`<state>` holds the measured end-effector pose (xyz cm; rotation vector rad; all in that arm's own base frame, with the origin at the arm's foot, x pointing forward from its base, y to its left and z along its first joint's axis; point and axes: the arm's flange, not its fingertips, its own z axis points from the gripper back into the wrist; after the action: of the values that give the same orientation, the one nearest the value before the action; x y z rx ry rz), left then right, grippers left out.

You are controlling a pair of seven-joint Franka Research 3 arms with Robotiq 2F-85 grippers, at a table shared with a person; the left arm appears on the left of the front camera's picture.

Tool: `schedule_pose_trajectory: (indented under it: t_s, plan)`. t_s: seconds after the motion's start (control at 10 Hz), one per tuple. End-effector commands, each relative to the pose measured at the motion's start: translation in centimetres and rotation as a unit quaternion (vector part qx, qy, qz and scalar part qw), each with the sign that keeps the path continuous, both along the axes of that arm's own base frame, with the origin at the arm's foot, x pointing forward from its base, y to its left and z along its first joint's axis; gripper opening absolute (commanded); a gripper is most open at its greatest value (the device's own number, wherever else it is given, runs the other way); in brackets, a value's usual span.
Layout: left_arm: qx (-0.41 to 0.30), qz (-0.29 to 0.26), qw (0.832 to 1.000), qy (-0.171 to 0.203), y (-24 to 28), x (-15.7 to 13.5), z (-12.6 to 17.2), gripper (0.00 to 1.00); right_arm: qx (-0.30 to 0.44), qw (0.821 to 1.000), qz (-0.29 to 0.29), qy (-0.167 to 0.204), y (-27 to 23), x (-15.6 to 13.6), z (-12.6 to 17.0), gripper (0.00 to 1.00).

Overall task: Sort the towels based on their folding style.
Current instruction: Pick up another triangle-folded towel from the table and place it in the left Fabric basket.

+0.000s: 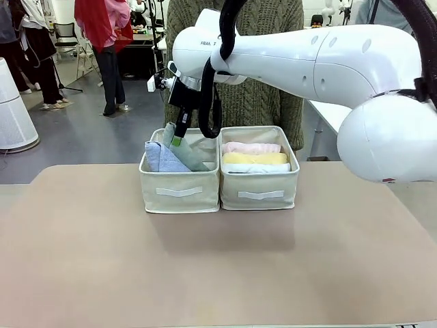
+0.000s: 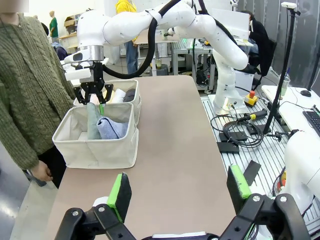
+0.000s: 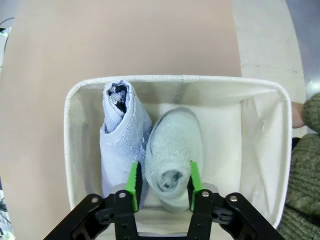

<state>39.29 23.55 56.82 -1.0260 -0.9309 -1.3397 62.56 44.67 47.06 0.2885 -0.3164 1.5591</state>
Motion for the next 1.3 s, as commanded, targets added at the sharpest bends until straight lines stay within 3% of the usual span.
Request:
schedule_pose_trajectory:
  t_s: [0.0, 0.2, 0.3, 0.5, 0.9, 1.1, 1.2]
  plan:
    - [0.001, 0.003, 1.000, -0.002, 0.3, -0.2, 0.2, 1.00, 0.006, 1.000, -0.004, 0.016, 0.5, 0.9, 0.6, 1.00]
    - [0.001, 0.003, 1.000, -0.002, 0.3, -0.2, 0.2, 1.00, 0.004, 1.000, -0.006, 0.018, 0.4, 0.9, 0.6, 1.00]
    - [0.001, 0.003, 1.000, -0.002, 0.3, -0.2, 0.2, 1.00, 0.004, 1.000, -0.005, 0.020, 0.4, 0.9, 0.6, 0.81]
    - [0.001, 0.003, 1.000, -0.002, 0.3, -0.2, 0.2, 1.00, 0.003, 1.000, -0.004, 0.021, 0.4, 0.9, 0.7, 1.00]
    - [0.001, 0.003, 1.000, -0.002, 0.3, -0.2, 0.2, 1.00, -0.018, 0.999, -0.008, 0.030, -0.2, -0.2, 2.0, 1.00]
    - [0.001, 0.003, 1.000, -0.002, 0.3, -0.2, 0.2, 1.00, -0.110, 0.992, -0.037, 0.056, -6.7, -7.0, 6.9, 1.00]
    - [0.001, 0.003, 1.000, -0.002, 0.3, -0.2, 0.2, 1.00, -0.126, 0.986, -0.093, 0.059, -11.2, -11.1, 8.9, 1.00]
